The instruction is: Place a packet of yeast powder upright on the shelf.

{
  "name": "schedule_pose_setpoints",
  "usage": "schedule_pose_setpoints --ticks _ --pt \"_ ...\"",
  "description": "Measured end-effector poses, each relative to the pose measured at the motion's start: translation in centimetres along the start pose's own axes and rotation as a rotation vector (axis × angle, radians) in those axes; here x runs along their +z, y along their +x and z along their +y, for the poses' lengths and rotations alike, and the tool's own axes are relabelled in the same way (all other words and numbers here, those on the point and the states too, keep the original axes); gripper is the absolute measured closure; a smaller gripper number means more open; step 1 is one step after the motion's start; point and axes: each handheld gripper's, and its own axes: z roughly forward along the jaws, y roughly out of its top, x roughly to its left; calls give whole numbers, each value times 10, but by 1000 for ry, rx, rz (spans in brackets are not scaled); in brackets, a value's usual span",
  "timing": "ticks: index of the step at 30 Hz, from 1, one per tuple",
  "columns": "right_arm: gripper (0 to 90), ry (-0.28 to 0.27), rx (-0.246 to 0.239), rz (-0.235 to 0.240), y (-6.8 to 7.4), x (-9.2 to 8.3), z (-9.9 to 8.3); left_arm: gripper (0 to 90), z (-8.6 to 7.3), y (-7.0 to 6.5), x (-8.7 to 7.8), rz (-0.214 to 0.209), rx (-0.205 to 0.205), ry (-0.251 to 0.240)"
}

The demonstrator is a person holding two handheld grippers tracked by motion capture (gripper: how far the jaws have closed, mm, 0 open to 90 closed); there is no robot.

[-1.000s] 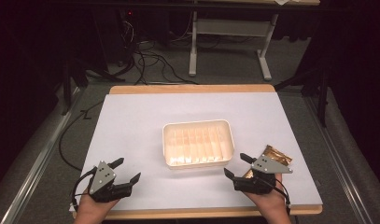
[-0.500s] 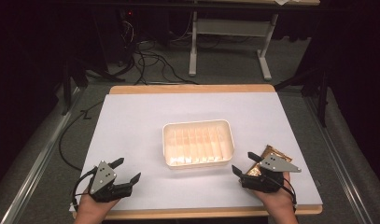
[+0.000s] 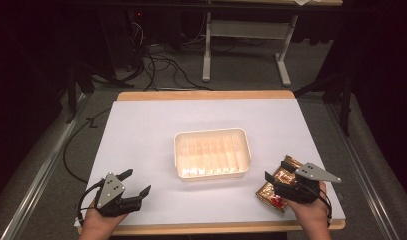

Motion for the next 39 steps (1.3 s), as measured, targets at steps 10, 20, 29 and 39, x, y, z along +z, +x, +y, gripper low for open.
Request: schedule_pose_setpoints --ticks 10,20,29,39 --pt "365 42 86 -83 -32 -9 -12 235 2 -1 3 -6 3 -5" --pt "720 99 192 -188 -66 -23 -27 235 6 -2 10 -24 13 -4" --pt "900 139 306 -304 -105 -30 -40 235 6 -4 12 -28 19 0" --pt "900 140 281 -305 -108 -8 -29 235 -2 0 -3 12 -2 5"
